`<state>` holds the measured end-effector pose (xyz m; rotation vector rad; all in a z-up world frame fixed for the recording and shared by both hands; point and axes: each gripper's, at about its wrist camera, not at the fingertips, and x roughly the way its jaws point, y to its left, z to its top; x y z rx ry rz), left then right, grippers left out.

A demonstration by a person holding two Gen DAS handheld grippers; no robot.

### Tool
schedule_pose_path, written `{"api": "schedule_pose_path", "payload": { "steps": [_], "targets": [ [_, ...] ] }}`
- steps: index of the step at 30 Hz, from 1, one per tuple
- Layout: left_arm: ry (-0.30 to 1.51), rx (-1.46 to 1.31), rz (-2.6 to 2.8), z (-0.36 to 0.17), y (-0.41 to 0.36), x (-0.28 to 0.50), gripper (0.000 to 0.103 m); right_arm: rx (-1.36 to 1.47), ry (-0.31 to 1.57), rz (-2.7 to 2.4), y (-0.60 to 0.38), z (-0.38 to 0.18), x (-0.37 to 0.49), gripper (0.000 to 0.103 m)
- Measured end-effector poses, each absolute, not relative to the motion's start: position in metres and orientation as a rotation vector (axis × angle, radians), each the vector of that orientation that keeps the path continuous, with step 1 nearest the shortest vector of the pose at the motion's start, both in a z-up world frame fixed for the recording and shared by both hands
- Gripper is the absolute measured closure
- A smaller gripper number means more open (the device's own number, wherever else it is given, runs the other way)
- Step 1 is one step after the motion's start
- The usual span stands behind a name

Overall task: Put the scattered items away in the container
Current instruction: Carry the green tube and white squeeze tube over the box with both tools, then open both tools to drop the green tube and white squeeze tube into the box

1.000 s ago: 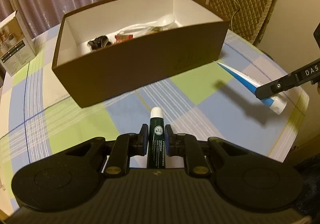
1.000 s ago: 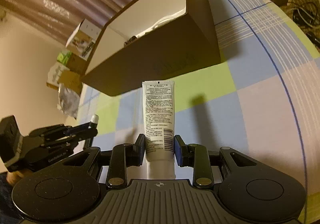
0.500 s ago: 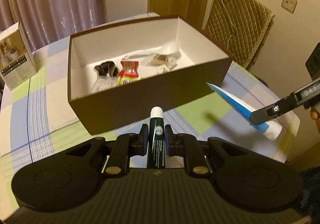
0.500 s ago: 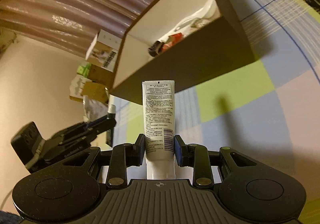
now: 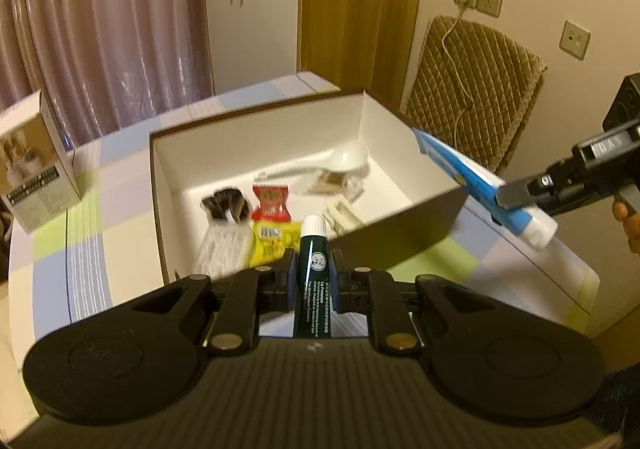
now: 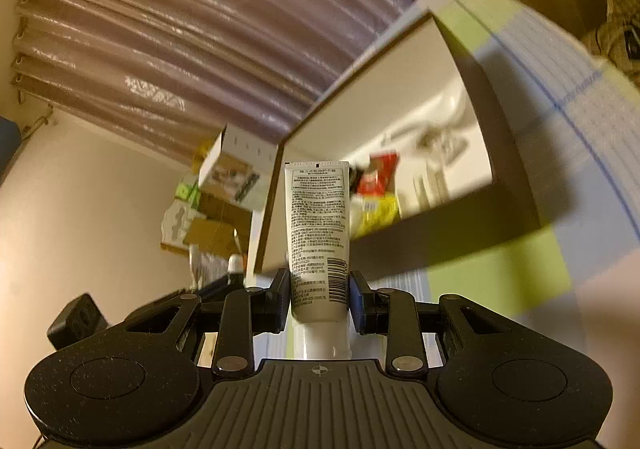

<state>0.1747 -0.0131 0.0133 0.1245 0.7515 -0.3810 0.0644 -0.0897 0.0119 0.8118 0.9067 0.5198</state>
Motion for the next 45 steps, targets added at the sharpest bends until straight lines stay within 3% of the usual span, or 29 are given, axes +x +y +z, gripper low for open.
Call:
{"api": "schedule_pose_path", "payload": {
  "steps": [10,21,37,45],
  "targets": [
    [0.686,0.164,-0.399,0.041,-0.011,0.232,0.090,0.597,0.878,0.414,-0.088,0.038,0.126,0.071],
    [0.715,0.189,-0.444,0.045,-0.021,0.298,0.090,0.552,0.928,0.352,-0.073,0.018,0.151,0.071],
    [1.025,0.091,-0.462,-0.058,-0.055,0.362,0.090,0.304,0.986,0.256,-0.038,-0.015,0.167,0.071],
    [1.091,0.010,-0.438,-0.076,-0.064,0.365,0.090,0.277,0.993,0.249,-0.041,-0.019,0.167,0.071]
  ]
}}
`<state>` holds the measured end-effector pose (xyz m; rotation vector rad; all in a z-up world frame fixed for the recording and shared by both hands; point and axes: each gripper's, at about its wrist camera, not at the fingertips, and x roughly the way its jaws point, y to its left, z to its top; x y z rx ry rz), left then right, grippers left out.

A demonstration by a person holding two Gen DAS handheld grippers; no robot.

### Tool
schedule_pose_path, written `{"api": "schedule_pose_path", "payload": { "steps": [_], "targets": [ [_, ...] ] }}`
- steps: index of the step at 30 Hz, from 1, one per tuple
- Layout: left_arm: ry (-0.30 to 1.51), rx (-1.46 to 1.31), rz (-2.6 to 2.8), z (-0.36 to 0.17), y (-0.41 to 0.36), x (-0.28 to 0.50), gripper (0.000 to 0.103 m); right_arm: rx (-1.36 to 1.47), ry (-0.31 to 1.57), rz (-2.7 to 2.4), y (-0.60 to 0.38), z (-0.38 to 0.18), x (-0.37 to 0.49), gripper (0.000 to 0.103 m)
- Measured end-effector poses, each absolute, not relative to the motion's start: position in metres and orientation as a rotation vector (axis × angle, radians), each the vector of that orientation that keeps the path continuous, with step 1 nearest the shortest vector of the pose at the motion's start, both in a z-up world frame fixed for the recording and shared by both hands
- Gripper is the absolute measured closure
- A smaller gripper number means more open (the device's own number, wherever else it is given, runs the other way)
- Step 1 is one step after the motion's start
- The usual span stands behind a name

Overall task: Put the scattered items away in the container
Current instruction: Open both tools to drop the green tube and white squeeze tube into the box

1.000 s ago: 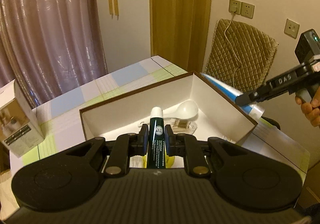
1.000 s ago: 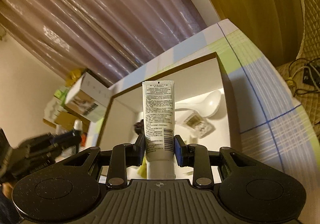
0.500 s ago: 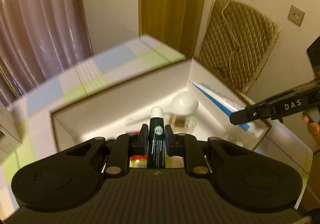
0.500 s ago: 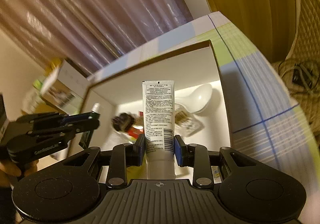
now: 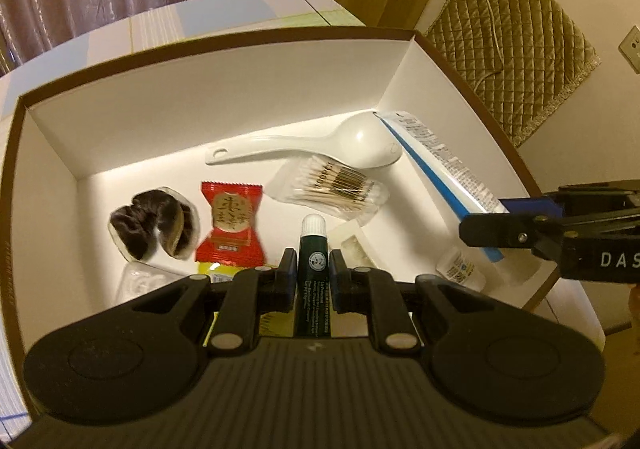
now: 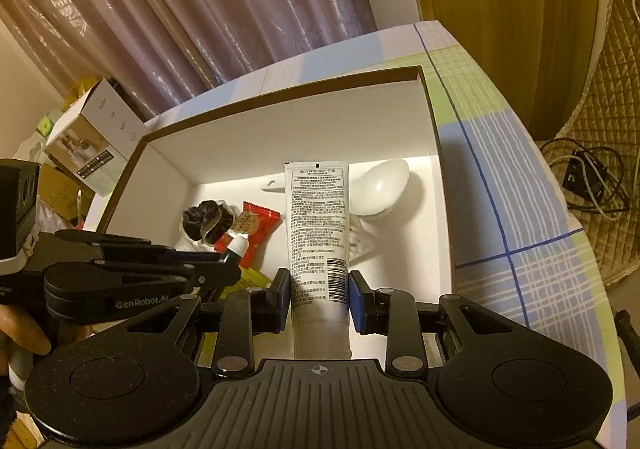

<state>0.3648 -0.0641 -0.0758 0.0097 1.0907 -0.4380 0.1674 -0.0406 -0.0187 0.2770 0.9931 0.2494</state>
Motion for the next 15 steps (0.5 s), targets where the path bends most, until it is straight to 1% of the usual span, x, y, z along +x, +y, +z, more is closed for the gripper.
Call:
{"api": "schedule_pose_path", "payload": {
  "steps": [11,15],
  "targets": [
    [1.106,0.019,-0.409,-0.0813,-0.0743,0.3616,0.090,0.244,0.988,0.249,-0.0403,-0.0148,0.1675,0.071],
    [1.109,0.009,-0.397,-0.0819,-0.0732,0.3608,0.085,0.243,0.991,0.244,-0.0420,-0.0149,0.1684,0.071]
  ]
}}
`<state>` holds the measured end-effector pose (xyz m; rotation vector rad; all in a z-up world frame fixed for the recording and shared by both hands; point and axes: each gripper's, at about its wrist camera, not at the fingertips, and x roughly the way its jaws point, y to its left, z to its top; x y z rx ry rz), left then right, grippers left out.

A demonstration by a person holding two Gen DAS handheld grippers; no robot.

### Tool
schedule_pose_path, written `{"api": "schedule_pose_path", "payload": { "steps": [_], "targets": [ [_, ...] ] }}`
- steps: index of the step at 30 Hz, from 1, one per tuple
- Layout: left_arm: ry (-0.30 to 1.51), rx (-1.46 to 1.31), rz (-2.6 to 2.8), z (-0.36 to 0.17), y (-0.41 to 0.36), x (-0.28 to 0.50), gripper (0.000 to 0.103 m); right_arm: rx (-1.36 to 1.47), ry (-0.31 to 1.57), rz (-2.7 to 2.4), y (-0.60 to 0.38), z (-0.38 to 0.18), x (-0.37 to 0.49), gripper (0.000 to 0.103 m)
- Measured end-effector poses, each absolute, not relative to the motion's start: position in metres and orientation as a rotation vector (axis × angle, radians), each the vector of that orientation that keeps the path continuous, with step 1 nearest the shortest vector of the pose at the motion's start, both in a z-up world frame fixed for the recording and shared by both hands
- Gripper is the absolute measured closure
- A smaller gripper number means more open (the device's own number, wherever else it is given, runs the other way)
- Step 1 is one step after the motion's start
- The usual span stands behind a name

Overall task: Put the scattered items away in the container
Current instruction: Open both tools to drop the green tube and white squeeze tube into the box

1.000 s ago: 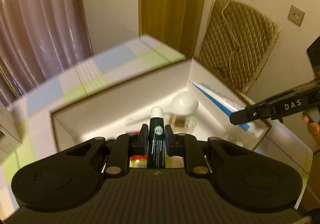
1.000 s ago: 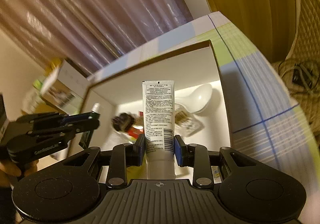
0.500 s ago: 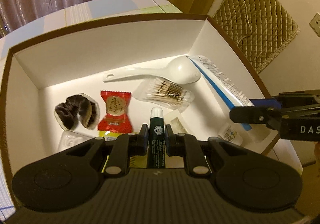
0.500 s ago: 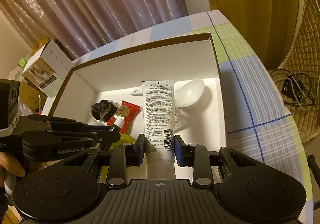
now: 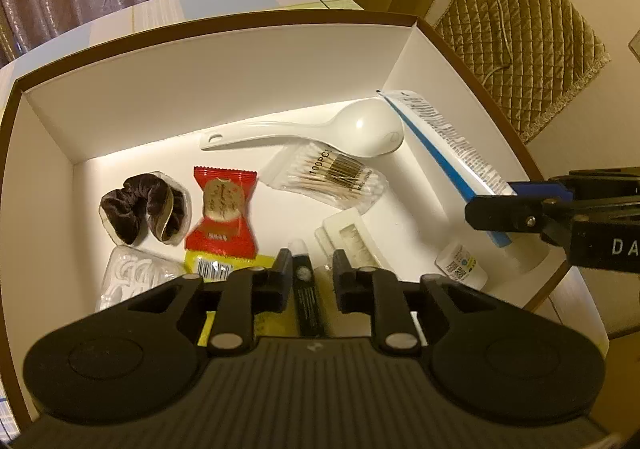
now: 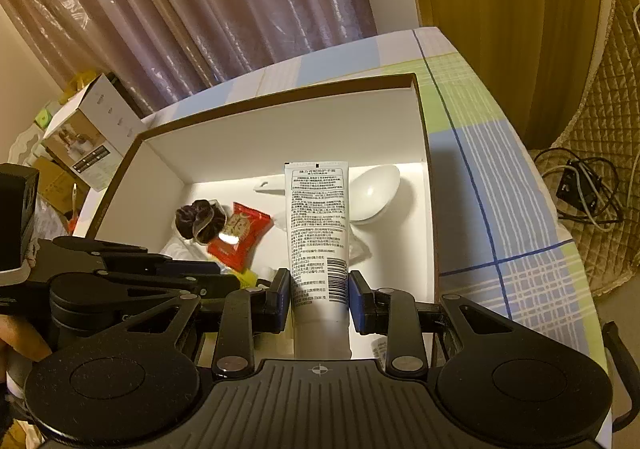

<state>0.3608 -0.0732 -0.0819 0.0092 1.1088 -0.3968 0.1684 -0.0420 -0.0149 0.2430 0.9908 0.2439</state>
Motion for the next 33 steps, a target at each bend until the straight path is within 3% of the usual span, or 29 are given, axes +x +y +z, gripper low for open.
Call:
{"api": "schedule_pose_path", "payload": {
  "steps": [29,30,31,33],
  "targets": [
    [1.048,-0.013,-0.329,-0.066,-0.041,0.357,0.077,-0.105,0.980,0.048,-0.005,-0.038,0.176,0.070],
    [1.047,-0.009,-0.329,-0.066,-0.041,0.357,0.075,-0.110,0.983,0.069,-0.005,-0.039,0.176,0.068],
    [1.043,-0.002,-0.330,-0.066,-0.041,0.357,0.073,-0.110,0.982,0.090,-0.004,-0.038,0.176,0.045],
    [1.032,0.017,-0.327,-0.064,-0.040,0.356,0.067,-0.101,0.940,0.148,0.000,-0.034,0.170,0.019]
  ]
}}
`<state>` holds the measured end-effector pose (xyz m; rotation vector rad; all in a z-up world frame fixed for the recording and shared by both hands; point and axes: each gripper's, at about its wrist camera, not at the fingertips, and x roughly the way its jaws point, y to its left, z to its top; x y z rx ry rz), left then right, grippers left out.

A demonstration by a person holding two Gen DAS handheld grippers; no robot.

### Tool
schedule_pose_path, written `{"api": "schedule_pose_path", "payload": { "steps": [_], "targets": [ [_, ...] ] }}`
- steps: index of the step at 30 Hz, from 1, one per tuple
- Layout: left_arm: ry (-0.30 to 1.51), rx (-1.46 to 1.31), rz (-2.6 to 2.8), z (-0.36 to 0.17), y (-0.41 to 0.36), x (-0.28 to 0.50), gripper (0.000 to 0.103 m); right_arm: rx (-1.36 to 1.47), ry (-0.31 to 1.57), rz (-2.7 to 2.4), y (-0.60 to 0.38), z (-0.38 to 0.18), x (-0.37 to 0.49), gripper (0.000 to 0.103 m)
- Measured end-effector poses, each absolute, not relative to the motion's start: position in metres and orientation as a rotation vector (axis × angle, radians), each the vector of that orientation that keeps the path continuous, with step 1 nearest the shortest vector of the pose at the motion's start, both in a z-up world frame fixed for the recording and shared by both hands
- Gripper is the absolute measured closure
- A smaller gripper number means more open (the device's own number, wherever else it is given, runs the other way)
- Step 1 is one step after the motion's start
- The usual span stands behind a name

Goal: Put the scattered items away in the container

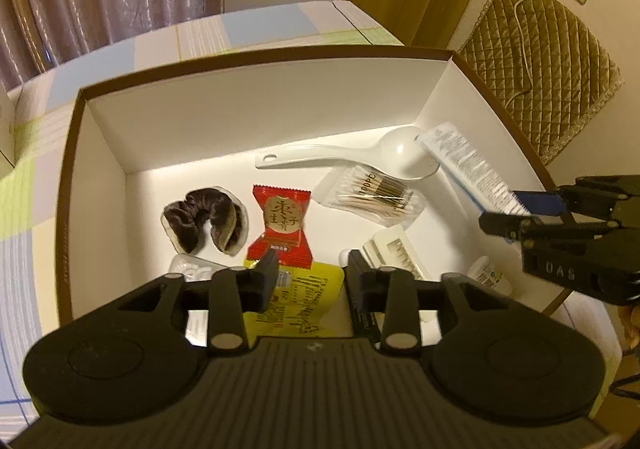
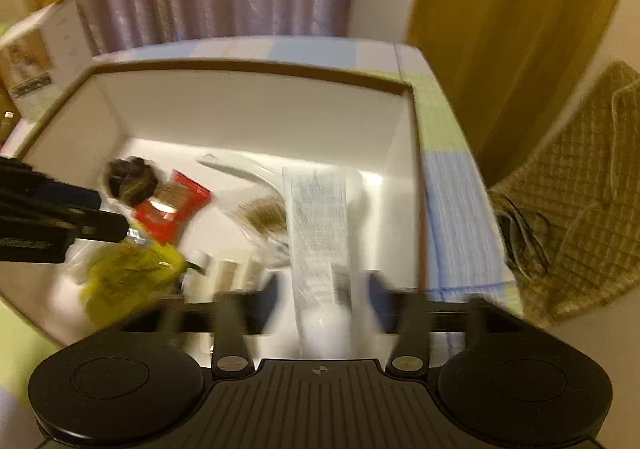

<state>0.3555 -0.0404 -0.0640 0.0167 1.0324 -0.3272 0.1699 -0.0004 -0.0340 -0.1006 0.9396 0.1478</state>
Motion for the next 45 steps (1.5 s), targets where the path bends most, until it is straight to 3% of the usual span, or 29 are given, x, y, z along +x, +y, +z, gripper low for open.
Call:
{"api": "schedule_pose_path", "payload": {
  "steps": [9,21,45],
  "targets": [
    [1.019,0.039,-0.303,-0.058,-0.033,0.348,0.051,-0.101,0.962,0.166,0.001,-0.031,0.166,0.017],
    [1.016,0.077,-0.279,-0.054,-0.033,0.341,0.037,-0.058,1.005,0.170,-0.001,-0.026,0.159,0.017],
    [0.912,0.129,-0.100,-0.007,-0.033,0.285,0.024,-0.002,0.954,0.146,0.008,-0.002,0.119,0.017]
  ]
}}
